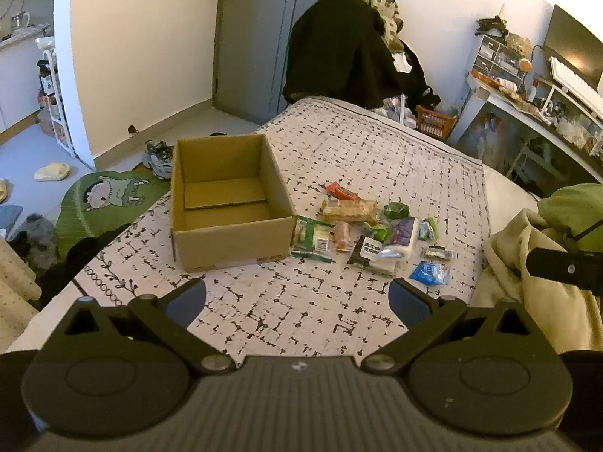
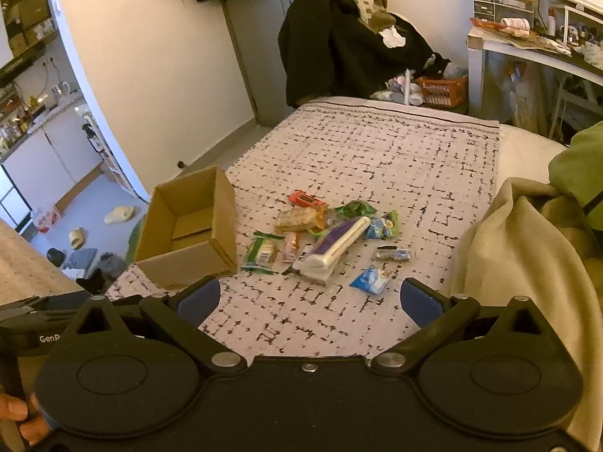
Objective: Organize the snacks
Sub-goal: 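Reach the right gripper to the purple-wrapped bar while the left gripper approaches the white pack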
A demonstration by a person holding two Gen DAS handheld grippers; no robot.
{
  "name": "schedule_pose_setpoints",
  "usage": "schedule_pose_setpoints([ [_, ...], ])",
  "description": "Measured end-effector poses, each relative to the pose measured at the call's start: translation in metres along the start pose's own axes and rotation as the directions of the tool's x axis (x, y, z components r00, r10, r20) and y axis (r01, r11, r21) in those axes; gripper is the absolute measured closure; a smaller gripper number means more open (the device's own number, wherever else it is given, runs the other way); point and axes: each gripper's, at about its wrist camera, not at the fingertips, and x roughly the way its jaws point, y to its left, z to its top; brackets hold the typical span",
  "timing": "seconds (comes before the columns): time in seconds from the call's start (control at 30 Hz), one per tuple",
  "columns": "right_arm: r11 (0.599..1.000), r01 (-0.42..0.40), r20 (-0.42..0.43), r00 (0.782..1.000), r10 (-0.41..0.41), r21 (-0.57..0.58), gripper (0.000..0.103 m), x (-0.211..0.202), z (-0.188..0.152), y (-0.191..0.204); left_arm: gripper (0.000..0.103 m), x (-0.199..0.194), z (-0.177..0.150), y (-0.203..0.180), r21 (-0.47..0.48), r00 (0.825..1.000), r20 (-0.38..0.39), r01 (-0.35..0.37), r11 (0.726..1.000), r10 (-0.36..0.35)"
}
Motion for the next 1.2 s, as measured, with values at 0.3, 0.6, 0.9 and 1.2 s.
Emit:
schedule_pose_setpoints([
  [0.3,0.999,0.032,-0.045,0.999,-0.031,0.011,0.001,0.025,0.016,-0.006,0.001,0.029,0.009,-0.004,-0.007,0.999,-0.034,0.011,1.0,-0.012],
  [0.6,0.988,0.093,-0.084,0.993,-0.083,0.123,0.008,0.065,0.031,-0.025,0.003,0.065,0.012,-0.006,-0.022,0.996,-0.08,0.026,0.999,-0.028],
  [0.9,0.969,0.091,-0.178,0.983,-0.051,0.229,0.018,0.112,0.032,-0.046,0.009,0.104,0.019,0.0,-0.061,0.993,-0.098,0.053,0.997,-0.059],
  [1.2,0.949,0.065,-0.229,0.973,0.007,0.308,0.03,0.148,0.039,-0.069,0.028,0.145,0.024,-0.011,-0.102,0.987,-0.116,0.097,0.99,-0.108],
])
